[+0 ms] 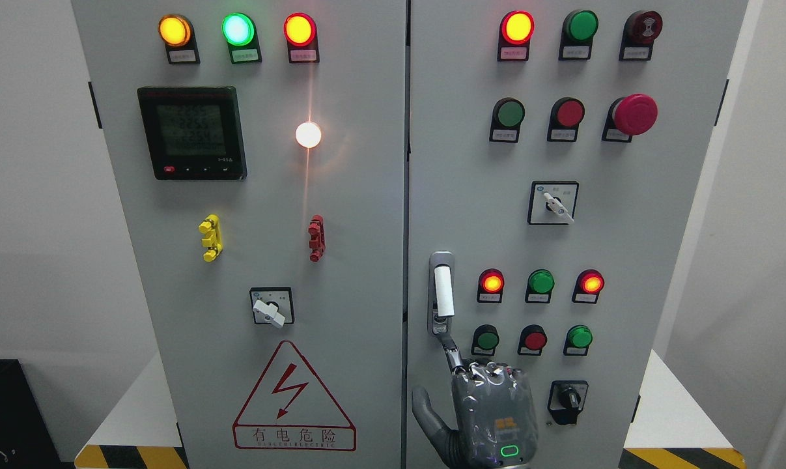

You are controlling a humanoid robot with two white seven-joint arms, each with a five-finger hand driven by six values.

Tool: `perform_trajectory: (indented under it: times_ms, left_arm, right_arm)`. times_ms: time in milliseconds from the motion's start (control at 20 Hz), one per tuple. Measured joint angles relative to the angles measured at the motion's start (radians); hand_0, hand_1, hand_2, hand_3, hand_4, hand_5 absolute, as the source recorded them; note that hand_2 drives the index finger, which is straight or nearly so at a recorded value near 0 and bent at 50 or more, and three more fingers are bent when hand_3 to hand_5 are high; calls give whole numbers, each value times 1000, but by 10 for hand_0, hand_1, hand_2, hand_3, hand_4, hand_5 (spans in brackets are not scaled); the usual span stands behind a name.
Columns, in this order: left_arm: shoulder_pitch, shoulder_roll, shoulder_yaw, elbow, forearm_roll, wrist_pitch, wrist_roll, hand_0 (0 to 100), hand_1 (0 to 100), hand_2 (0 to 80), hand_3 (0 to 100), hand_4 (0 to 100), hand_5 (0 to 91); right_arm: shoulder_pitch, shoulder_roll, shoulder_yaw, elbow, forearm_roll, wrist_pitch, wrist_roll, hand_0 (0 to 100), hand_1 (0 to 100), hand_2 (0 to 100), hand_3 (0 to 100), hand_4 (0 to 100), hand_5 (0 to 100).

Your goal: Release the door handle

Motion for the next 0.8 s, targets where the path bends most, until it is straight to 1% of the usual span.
perform_trajectory:
  times_ms: [250, 701, 801]
  left_arm:
    - [0, 0, 0, 0, 0, 0, 0, 120, 556, 0, 0, 0, 0]
    - [0, 0, 0, 0, 0, 0, 0, 120, 556, 0, 0, 0, 0]
    - [0, 0, 0, 0, 0, 0, 0, 120, 556, 0, 0, 0, 0]
  right_arm:
    - [14, 0, 0, -16, -1, -3, -1, 449, 348, 270, 1000, 984, 1000]
    - [49, -2, 1, -61, -3, -7, -4, 481, 356, 273, 978, 961, 1000]
    - [56, -2, 1, -72, -4, -12, -5, 494, 356, 303, 973, 955, 1000]
